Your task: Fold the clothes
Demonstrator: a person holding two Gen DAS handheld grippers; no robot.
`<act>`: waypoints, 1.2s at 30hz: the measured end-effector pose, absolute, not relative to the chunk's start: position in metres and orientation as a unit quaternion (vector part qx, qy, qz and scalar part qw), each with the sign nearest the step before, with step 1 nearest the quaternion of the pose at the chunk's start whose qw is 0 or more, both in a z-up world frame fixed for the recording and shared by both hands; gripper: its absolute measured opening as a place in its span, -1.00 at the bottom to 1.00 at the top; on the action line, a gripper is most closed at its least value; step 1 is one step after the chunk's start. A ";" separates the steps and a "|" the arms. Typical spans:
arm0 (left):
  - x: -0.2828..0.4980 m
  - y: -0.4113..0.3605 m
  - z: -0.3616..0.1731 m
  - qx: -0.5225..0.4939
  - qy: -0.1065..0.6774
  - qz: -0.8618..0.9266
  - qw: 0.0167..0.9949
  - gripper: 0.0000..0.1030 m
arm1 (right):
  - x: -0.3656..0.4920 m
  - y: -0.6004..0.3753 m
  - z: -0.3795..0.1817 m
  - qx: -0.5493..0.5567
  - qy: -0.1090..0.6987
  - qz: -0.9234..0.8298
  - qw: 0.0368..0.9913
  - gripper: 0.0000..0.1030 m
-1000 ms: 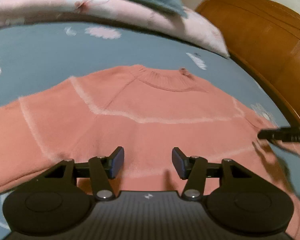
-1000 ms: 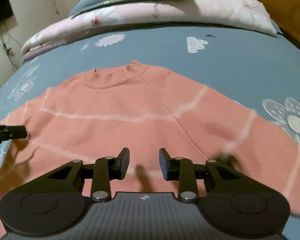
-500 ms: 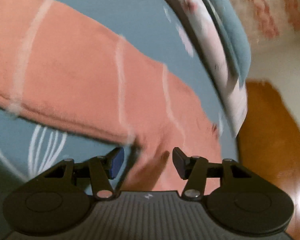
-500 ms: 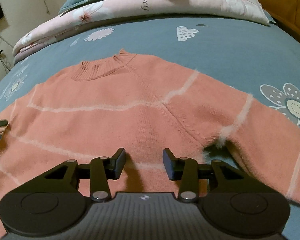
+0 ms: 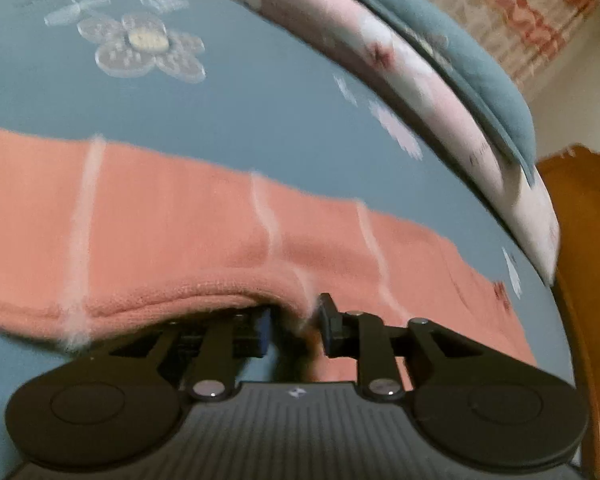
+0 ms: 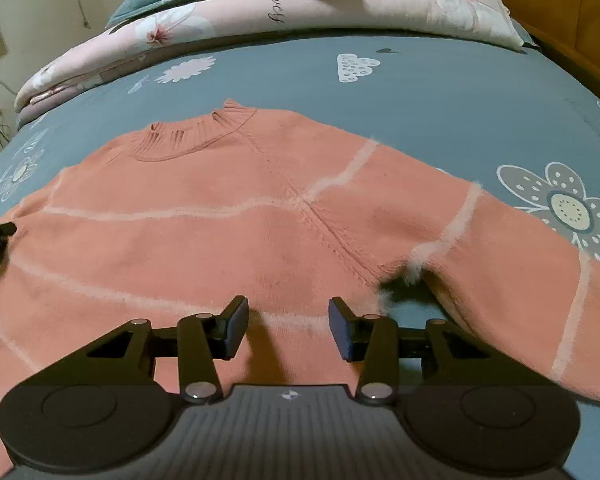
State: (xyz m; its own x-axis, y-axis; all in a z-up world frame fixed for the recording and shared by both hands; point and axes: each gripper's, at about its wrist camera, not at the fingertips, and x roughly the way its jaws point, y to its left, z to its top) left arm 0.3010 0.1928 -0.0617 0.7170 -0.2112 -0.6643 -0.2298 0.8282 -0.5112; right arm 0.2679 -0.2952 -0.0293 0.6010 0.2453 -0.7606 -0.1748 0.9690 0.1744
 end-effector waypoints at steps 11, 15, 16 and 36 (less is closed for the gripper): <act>0.318 0.114 -0.018 -0.165 0.347 -0.122 0.915 0.11 | 0.304 -0.256 -0.022 -0.071 0.397 0.111 0.908 0.16; 0.349 0.081 -0.048 -0.108 0.360 -0.124 0.919 0.11 | 0.327 -0.270 -0.046 -0.042 0.407 0.096 0.907 0.18; 0.359 0.079 -0.058 -0.100 0.375 -0.116 0.914 0.09 | 0.333 -0.276 -0.048 -0.023 0.407 0.097 0.908 0.18; 0.276 0.062 0.001 0.020 0.414 -0.115 0.903 0.22 | 0.241 -0.310 0.035 0.052 0.416 0.130 0.899 0.35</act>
